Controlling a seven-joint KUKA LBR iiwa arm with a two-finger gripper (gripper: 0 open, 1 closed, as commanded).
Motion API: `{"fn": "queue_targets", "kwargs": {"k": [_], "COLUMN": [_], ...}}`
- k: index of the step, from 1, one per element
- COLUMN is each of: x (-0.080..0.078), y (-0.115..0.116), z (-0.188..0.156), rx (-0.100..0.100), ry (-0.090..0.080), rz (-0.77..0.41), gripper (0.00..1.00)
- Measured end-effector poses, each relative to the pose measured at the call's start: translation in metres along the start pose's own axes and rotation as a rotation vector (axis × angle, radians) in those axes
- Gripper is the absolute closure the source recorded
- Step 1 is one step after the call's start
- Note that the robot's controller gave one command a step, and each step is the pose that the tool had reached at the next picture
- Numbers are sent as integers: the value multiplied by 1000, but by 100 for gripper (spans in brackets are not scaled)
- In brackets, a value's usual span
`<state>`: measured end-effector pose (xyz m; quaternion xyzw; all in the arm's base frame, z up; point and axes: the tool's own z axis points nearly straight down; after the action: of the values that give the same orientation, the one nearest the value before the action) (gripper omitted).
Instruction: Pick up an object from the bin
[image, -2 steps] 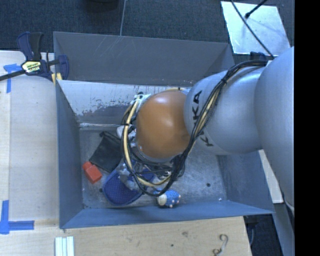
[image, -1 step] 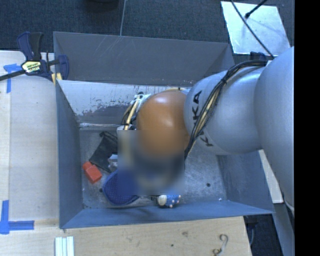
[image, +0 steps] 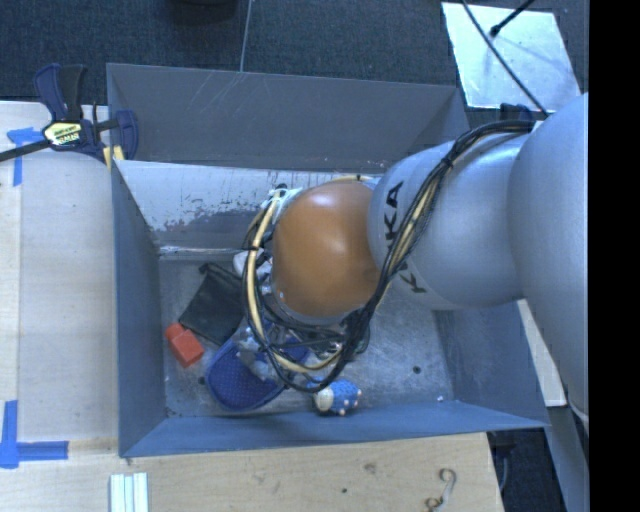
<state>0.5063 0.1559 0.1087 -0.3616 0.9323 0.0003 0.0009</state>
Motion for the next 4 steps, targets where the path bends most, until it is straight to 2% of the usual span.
{"fn": "queue_targets", "kwargs": {"k": [1, 2, 3, 4], "x": [0, -37, 2, -4], "y": [0, 11, -79, -77], "z": [0, 40, 38, 34], "rx": [0, 0, 1, 5], "ry": [0, 2, -3, -15], "rz": [0, 2, 62, 57], "gripper": [0, 0, 0, 100]}}
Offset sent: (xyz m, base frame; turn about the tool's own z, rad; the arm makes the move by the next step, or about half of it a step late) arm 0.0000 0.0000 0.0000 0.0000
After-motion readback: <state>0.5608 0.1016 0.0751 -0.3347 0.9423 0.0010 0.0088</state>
